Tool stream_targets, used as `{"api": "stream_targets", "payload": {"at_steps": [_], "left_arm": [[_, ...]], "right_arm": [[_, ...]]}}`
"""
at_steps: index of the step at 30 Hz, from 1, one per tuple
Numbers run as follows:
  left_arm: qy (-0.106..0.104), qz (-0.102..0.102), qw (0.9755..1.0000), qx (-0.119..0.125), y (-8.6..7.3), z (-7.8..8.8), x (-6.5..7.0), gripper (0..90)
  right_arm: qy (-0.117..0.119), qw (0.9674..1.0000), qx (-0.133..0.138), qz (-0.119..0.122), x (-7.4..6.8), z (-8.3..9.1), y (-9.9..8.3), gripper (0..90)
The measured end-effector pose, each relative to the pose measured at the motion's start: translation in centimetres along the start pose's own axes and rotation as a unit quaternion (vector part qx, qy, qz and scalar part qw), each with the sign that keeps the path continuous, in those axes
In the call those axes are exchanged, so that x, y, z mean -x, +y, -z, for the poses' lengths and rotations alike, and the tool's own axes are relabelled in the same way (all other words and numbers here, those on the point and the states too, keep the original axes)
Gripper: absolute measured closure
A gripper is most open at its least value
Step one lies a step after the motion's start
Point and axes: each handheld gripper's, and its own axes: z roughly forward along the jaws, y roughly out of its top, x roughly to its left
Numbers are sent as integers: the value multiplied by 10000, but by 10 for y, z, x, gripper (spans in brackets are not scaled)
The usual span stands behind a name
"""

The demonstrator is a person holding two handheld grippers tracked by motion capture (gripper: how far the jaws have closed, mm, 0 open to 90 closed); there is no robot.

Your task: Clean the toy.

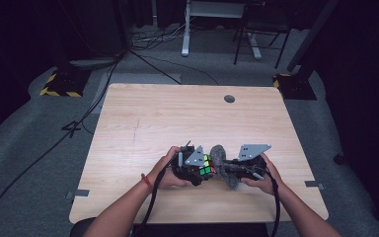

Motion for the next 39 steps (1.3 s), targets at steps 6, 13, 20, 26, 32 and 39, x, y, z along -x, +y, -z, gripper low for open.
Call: {"api": "stream_targets", "payload": {"at_steps": [6, 13, 20, 26, 32, 39], "left_arm": [[-1, -58, 9999, -138, 1, -5, 2, 335], [24, -91, 10000, 2, 2, 0, 2, 336], [43, -83, 9998, 149, 4, 7, 1, 335], [2, -34, 9996, 284, 5, 13, 0, 335], [36, -12, 9997, 246, 3, 15, -4, 335], [69, -89, 9999, 4, 2, 5, -1, 334]], "right_arm": [[43, 9989, 418, 187, -12, 7, 16, 777], [-132, 9994, 310, 92, -6, 4, 15, 777], [-199, 9996, -122, -128, 5, -3, 1, 778], [-107, 9999, -27, -23, 0, -2, 2, 778], [-66, 9999, 97, 34, -3, 3, 4, 778], [184, 9985, 499, 115, -10, 9, 12, 778]]}}
